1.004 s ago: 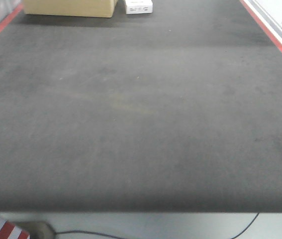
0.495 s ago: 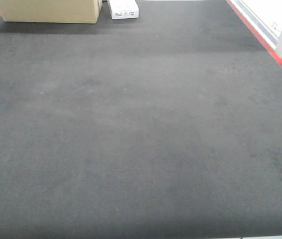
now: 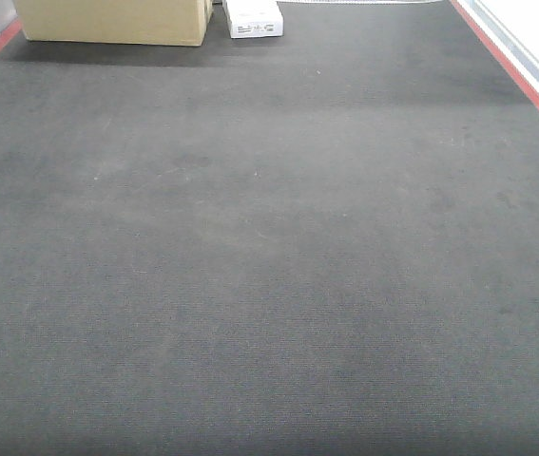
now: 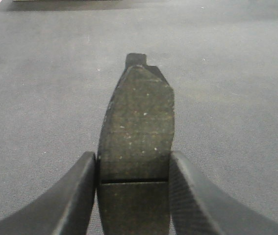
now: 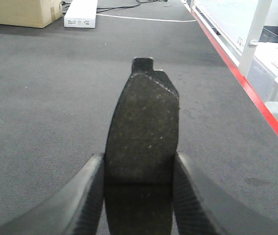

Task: Move and align brake pads A on conveyor
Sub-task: 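Turn and drive up to the dark grey conveyor belt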

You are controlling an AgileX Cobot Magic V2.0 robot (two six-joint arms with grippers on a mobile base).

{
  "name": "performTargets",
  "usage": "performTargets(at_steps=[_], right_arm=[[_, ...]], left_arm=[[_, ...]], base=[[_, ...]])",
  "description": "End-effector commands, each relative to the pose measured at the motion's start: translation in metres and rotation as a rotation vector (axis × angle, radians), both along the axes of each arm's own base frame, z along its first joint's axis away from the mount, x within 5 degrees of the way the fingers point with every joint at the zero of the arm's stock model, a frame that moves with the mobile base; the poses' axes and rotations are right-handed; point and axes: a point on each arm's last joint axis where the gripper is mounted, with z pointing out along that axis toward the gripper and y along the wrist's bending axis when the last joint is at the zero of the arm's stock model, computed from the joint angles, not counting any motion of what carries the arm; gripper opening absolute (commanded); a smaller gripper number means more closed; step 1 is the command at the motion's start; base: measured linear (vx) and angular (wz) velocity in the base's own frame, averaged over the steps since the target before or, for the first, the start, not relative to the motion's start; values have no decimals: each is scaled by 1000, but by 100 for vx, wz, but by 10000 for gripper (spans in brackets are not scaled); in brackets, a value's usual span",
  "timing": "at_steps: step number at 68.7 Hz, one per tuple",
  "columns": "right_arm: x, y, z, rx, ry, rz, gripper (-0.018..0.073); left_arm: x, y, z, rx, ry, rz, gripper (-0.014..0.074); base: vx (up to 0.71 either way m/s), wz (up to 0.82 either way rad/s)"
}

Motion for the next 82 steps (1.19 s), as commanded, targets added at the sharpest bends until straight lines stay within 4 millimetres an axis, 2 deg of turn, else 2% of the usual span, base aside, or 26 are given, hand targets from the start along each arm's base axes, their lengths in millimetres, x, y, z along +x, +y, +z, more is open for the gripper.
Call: performTargets(at_steps=[1,60,71,82], right_arm=[[1,1,18,-16,-114,9,3],[1,1,18,-16,-114,9,3],[1,1,18,-16,-114,9,3],[1,1,18,-16,-114,9,3]], left_arm=[[3,1,17,-27,-113,20,109],[5,1,19,-9,-136,20,109],[25,0,25,58,-79,-15,109],[65,-6,31,73,21,-80,111]], base=[[0,0],[0,0],[0,0],[0,0]])
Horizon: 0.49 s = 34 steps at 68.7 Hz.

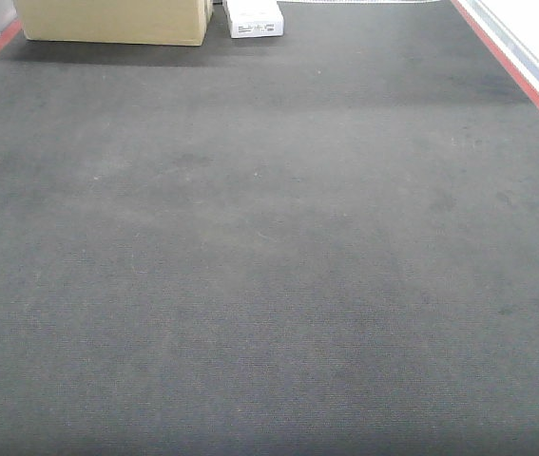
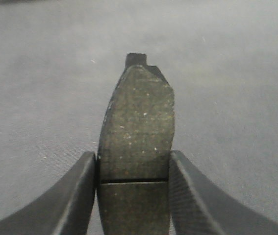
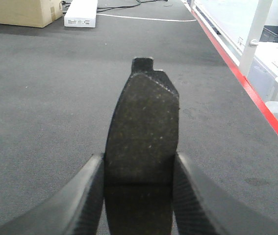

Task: Move and align brake pads A on conveyor
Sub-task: 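Lower the left gripper with its brake pad onto the belt and release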

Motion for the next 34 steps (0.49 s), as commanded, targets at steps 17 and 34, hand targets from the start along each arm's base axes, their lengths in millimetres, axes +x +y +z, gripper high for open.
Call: performTargets(at_steps=[17,34], right_arm=[[1,1,18,-16,-115,10,3],[1,1,18,-16,-115,10,3]], left_arm=[[81,-19,21,-11,42,-154,111],[125,-68,6,39,159,-349,111]], base=[[0,0],[0,0]])
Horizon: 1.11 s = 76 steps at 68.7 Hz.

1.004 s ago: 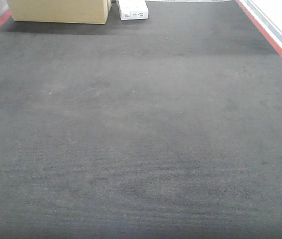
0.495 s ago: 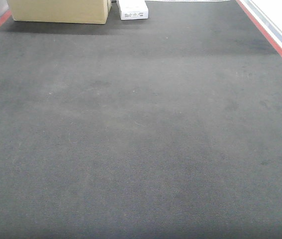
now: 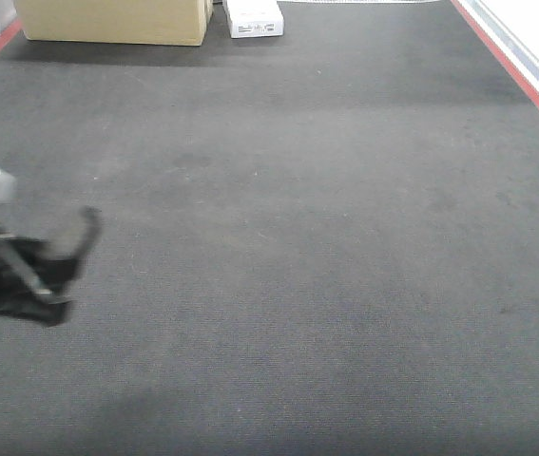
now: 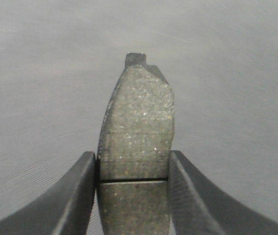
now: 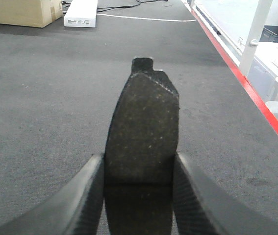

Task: Move and align brake pads A on conveyor
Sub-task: 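Lower the left gripper with its brake pad onto the belt and release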

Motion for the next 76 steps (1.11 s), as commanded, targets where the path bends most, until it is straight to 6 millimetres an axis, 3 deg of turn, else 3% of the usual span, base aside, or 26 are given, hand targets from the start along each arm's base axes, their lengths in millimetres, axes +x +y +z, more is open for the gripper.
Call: performTargets(at_steps=[1,13,28,42,60,76], right_arm=[[1,1,18,-16,-115,10,3],[1,1,18,-16,-115,10,3],[1,1,18,-16,-115,10,3],[1,1,18,-16,-115,10,3],[1,1,18,-16,-115,10,3],[1,1,18,-16,-115,10,3]], left_arm=[[19,-19,15,-9,-67,-36,111],[48,-48,4,18,53,-41,111],[94,-54,-19,-12,345,297,111],[125,-61,-43,-75,431,490,115],[135,-64,-72,-63,487,524,134],[143,-67,-83,-79,461,519,180]], base=[[0,0],[0,0],[0,0],[0,0],[0,0],[0,0]])
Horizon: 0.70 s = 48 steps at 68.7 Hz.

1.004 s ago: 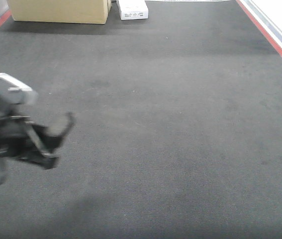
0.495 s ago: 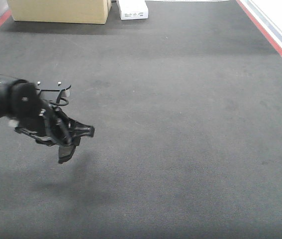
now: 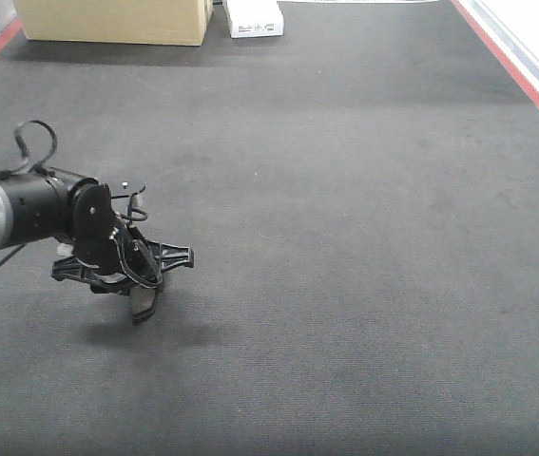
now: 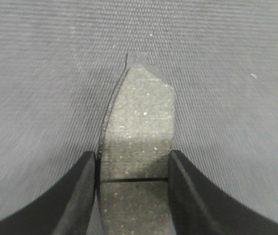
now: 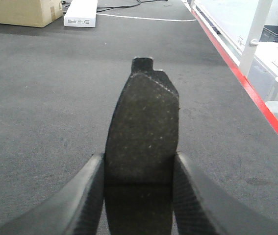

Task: Move and align brake pads A on conveyor
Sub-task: 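Lower the left gripper with its brake pad onto the belt and release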

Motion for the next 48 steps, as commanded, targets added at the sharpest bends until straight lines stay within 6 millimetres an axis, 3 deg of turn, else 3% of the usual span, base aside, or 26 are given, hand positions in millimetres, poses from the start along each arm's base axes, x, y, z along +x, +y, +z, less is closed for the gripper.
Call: performTargets(at_steps=[1,32,48], right_arm=[[1,1,18,-16,-115,10,3],[1,1,18,-16,-115,10,3],[1,1,18,-16,-115,10,3]], left_arm=[[7,-4,28,-49,-124,5,183],[8,0,32,10,-159,-40,467],[-5,4,70,-21,-289,-55,470]], base=[[0,0],[0,0],[0,0]])
